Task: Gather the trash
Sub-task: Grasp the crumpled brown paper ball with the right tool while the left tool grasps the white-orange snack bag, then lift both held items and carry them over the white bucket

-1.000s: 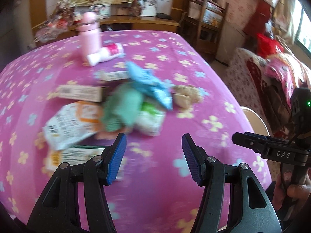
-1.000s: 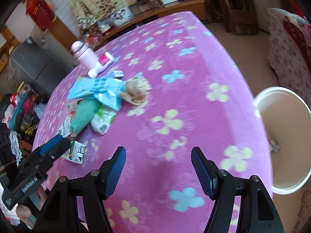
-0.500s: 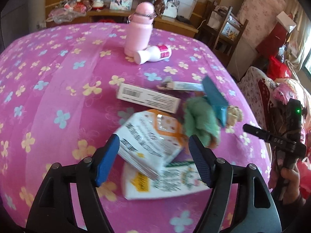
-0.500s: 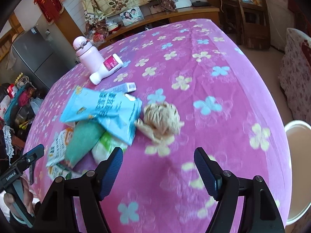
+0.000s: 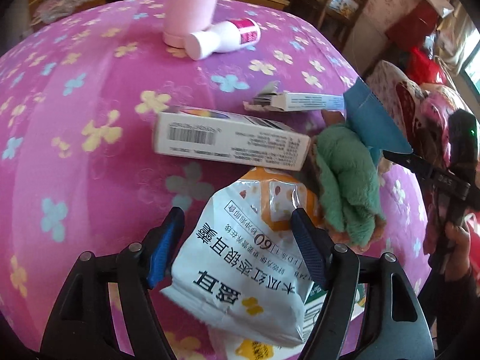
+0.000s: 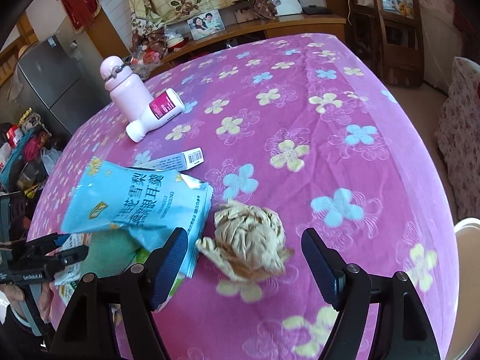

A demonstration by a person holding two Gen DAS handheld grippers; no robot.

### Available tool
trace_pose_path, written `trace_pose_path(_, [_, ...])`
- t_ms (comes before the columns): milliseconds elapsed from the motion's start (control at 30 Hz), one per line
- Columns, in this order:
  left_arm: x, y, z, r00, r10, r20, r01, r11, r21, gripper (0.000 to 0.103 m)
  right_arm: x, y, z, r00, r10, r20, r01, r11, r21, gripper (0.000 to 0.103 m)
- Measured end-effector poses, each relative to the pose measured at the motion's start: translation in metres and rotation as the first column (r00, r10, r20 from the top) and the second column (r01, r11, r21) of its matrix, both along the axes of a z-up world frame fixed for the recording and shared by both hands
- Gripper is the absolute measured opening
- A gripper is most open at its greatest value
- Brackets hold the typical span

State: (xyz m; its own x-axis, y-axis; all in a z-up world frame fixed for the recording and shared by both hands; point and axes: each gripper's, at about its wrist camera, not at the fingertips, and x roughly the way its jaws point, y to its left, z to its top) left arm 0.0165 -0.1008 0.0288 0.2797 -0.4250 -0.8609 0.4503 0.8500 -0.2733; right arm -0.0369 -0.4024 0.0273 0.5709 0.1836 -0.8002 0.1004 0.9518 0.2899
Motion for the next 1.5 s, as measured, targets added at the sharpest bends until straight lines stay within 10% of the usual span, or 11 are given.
trace_pose_path(133, [-0.001,-0.006,0.002,1.000,-0.002,-0.004,0.002,1.000,0.010,0.069,0.007,-0.001,-0.007,1.000,-0.001,0.000,0.001,1.000,0.021,0.071])
trace_pose_path(200, [-0.005,-0.009,0.006,1.000,-0.018,0.012,0.018,1.000,0.022,0.052,0.006,-0.002,-0.011,1.000,-0.005,0.002,0.005,0.999,0.044,0.036])
trace_pose_path(433, [-0.017,0.007,0.022,1.000,-0.005,-0.014,0.005,1.000,-0.022,0.008,-0.022,-0.001,0.007,0.998,0.008,0.059,-0.011,0.999,0.045,0.031])
trace_pose_path(767, [-0.031,0.003,0.017,0.997,0.022,-0.078,-0.025,0.999,-0.036,0.014,-0.067,0.005,0.039,0.993,0.040,0.110,-0.046,0.998,0.052,0.031])
trace_pose_path(900, [-0.026,-0.003,0.004,0.986,0.053,-0.156,-0.066,0.995,-0.081,0.056,-0.081,0.004,0.043,0.993,0.040,0.111,-0.048,0.996,0.071,0.031])
trace_pose_path(1000, [-0.026,-0.004,-0.002,0.980,0.078,-0.181,-0.101,0.988,-0.120,0.055,-0.086,0.004,0.044,0.993,0.044,0.109,-0.052,0.996,0.070,0.031])
trace_pose_path(1133, [-0.033,-0.002,0.009,0.984,0.058,-0.171,-0.082,0.987,-0.138,0.016,-0.092,0.005,0.049,0.991,0.051,0.123,-0.059,0.996,0.063,0.031])
trace_pose_path(1500, [-0.076,0.024,0.078,0.996,0.084,0.036,-0.080,0.990,-0.115,0.010,-0.117,0.007,0.067,0.981,0.059,0.184,-0.072,0.995,0.066,0.031])
